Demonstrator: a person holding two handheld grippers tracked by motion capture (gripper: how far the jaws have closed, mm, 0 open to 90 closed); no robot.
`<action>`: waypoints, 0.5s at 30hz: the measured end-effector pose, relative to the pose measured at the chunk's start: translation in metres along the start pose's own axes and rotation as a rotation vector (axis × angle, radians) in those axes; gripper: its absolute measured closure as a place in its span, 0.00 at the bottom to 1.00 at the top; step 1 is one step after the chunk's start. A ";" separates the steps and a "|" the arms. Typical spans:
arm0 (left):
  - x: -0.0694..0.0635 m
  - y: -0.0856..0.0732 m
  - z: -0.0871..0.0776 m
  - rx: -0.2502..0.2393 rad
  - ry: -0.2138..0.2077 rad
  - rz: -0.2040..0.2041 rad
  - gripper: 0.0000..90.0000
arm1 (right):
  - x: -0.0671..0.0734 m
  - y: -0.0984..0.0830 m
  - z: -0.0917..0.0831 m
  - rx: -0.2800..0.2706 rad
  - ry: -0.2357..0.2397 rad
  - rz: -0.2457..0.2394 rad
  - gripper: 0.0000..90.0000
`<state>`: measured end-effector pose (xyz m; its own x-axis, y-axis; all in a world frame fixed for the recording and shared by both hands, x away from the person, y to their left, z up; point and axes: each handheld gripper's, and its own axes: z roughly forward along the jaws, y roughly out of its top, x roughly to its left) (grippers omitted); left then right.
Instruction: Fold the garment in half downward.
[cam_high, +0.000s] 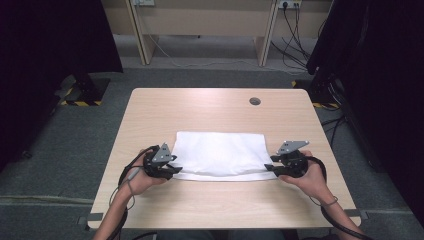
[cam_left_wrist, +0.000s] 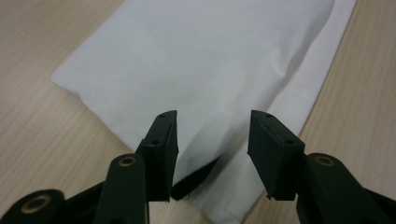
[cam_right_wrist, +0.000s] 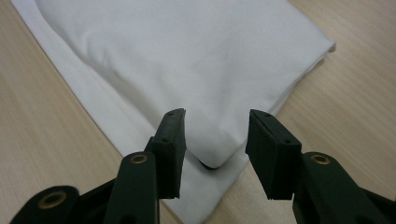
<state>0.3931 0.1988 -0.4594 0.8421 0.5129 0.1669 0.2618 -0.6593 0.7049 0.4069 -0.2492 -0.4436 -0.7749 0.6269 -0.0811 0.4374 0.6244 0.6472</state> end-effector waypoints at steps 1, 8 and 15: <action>0.000 -0.002 -0.001 0.001 -0.003 -0.003 0.58 | 0.000 -0.002 0.000 0.003 0.002 -0.005 0.64; 0.002 -0.006 0.002 0.017 -0.018 0.014 0.65 | 0.001 -0.005 0.009 0.038 -0.002 -0.035 0.71; 0.003 -0.005 0.009 0.042 -0.031 0.023 0.75 | 0.000 -0.010 0.015 0.043 0.009 -0.017 0.80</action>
<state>0.3990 0.1989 -0.4682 0.8623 0.4802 0.1609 0.2609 -0.6935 0.6716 0.4094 -0.2482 -0.4616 -0.7863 0.6119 -0.0851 0.4429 0.6544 0.6128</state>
